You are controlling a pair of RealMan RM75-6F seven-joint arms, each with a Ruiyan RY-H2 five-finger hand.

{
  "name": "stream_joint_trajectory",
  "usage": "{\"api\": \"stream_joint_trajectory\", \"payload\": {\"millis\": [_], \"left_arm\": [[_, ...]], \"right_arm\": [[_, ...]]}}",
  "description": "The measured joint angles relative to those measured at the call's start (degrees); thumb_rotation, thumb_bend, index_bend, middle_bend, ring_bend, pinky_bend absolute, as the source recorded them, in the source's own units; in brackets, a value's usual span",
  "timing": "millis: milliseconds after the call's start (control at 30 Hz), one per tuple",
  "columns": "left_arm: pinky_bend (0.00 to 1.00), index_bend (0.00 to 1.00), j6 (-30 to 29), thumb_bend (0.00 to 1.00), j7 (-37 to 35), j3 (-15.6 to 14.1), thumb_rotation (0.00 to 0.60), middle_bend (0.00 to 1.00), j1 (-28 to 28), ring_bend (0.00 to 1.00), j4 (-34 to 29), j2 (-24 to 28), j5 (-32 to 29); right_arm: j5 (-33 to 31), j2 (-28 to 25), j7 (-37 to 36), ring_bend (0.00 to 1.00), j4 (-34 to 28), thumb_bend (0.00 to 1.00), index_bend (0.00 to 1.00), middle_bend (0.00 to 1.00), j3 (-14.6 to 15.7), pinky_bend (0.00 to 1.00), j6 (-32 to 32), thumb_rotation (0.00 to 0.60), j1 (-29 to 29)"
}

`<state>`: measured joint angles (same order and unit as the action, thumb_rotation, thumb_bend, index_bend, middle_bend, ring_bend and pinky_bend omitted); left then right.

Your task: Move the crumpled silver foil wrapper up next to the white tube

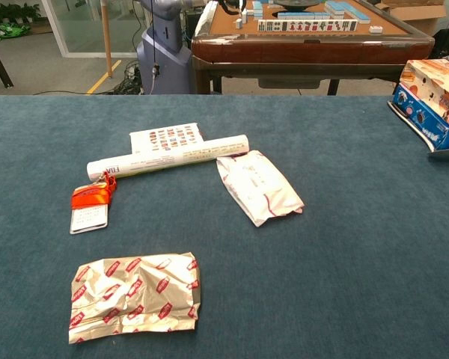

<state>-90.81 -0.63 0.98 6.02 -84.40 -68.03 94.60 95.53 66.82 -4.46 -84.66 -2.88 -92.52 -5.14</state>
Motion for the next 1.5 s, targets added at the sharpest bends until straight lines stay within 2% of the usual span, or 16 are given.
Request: {"api": "stream_joint_trajectory", "payload": {"millis": [267, 367, 467, 600, 667, 800, 900, 1167, 1500], "left_arm": [[0.57, 0.32, -0.6, 0.10, -0.7, -0.4, 0.600, 0.56, 0.0, 0.45, -1.0, 0.2, 1.0], [0.57, 0.28, -0.9, 0.08, -1.6, -1.0, 0.600, 0.53, 0.3, 0.43, -2.8, 0.7, 3.1], [0.53, 0.19, -0.9, 0.04, -2.1, -2.0, 0.600, 0.39, 0.9, 0.28, -5.4, 1.1, 6.1], [0.31, 0.07, 0.8, 0.01, -1.2, -4.1, 0.600, 0.08, 2.1, 0.05, -8.7, 1.8, 10.6], [0.21, 0.02, 2.5, 0.01, -0.4, -4.9, 0.600, 0.01, 2.8, 0.00, -10.1, 2.1, 11.6], [0.08, 0.00, 7.8, 0.00, 1.4, -6.5, 0.600, 0.00, 4.8, 0.00, -13.1, 2.3, 13.1], [0.03, 0.00, 11.9, 0.00, 3.3, -7.1, 0.600, 0.00, 6.4, 0.00, -14.6, 1.7, 13.4], [0.00, 0.00, 19.8, 0.00, 5.1, -7.3, 0.600, 0.00, 10.5, 0.00, -17.9, -3.0, 12.1], [0.00, 0.00, 26.0, 0.00, 14.5, -4.8, 0.600, 0.00, 13.7, 0.00, -17.8, -9.4, 7.8]], "right_arm": [[-0.2, 0.2, -0.7, 0.38, 0.0, 0.14, 0.43, 0.33, -0.5, 0.54, -0.7, 0.600, -0.1], [-0.2, 0.4, -0.6, 0.38, 0.0, 0.14, 0.44, 0.33, -0.6, 0.54, -1.0, 0.600, 0.0], [-0.1, 0.8, -0.2, 0.36, 0.3, 0.14, 0.43, 0.33, -0.6, 0.54, -1.5, 0.600, 0.2], [0.4, 0.7, -0.1, 0.35, 0.1, 0.14, 0.44, 0.33, -0.7, 0.54, -2.4, 0.600, 0.3], [0.4, 0.7, -0.3, 0.35, 0.1, 0.14, 0.44, 0.33, -0.8, 0.54, -2.9, 0.600, 0.4], [-0.2, 0.5, -0.9, 0.34, 0.1, 0.14, 0.44, 0.33, -1.2, 0.54, -3.9, 0.600, 1.0], [-0.3, 0.2, -1.3, 0.34, -0.1, 0.14, 0.44, 0.33, -1.3, 0.54, -4.7, 0.600, 1.4], [-0.8, -0.6, -2.5, 0.33, -0.6, 0.14, 0.44, 0.33, -1.9, 0.54, -5.9, 0.600, 2.1], [-1.7, -1.0, -1.7, 0.33, -1.0, 0.15, 0.43, 0.33, -2.7, 0.54, -7.1, 0.600, 2.9]]}}
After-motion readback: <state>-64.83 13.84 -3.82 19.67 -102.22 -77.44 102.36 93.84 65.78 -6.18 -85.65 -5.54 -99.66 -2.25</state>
